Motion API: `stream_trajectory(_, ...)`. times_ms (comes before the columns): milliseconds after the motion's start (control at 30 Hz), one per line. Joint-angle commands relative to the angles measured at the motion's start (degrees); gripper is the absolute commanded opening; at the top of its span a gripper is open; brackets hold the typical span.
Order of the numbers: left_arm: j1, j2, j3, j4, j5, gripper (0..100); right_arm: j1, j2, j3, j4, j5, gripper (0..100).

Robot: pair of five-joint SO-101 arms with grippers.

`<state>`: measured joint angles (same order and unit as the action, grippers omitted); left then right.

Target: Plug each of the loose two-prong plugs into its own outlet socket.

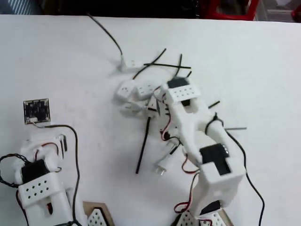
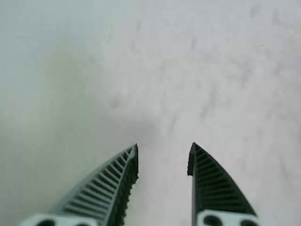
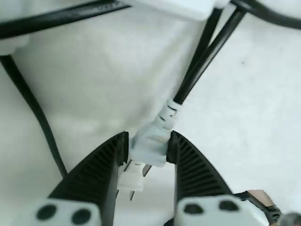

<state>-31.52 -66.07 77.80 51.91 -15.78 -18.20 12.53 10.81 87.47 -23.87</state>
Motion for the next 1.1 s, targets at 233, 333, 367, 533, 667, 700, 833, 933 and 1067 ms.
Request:
stream_trajectory(233, 0.04, -0.92, -0.18, -1.14, -0.53, 18, 11.82, -28.88, -0.7, 1.89, 13.54, 1.7)
stream_trajectory(333, 0.04, -0.92, -0.18, -1.14, -0.53, 18, 13.32, -34.15, -0.35, -0.57, 17.67, 1.7)
stream_trajectory(367, 0.04, -0.92, -0.18, -1.14, -0.53, 18, 13.41, -35.56, -0.26, -1.1, 19.34, 1.7)
stream_trajectory(533, 0.04, -0.92, -0.18, -1.14, -0.53, 18, 11.74, -39.34, 3.78, -3.91, 28.48, 1.7)
stream_trajectory(667, 0.04, -0.92, -0.18, -1.14, -0.53, 18, 8.04, -38.73, 13.36, -10.07, 38.07, 1.7)
stream_trajectory(700, 0.04, -0.92, -0.18, -1.14, -0.53, 18, 7.34, -38.29, 16.26, -12.7, 40.44, 1.7)
stream_trajectory(833, 0.04, -0.92, -0.18, -1.14, -0.53, 18, 6.2, -36.35, 25.76, -24.75, 46.42, 2.6)
stream_trajectory(933, 0.04, -0.92, -0.18, -1.14, -0.53, 18, 6.29, -35.47, 28.22, -27.03, 46.59, 11.0)
stream_trajectory(1067, 0.04, -0.92, -0.18, -1.14, -0.53, 18, 6.11, -36.44, 28.31, -22.99, 46.59, 18.3)
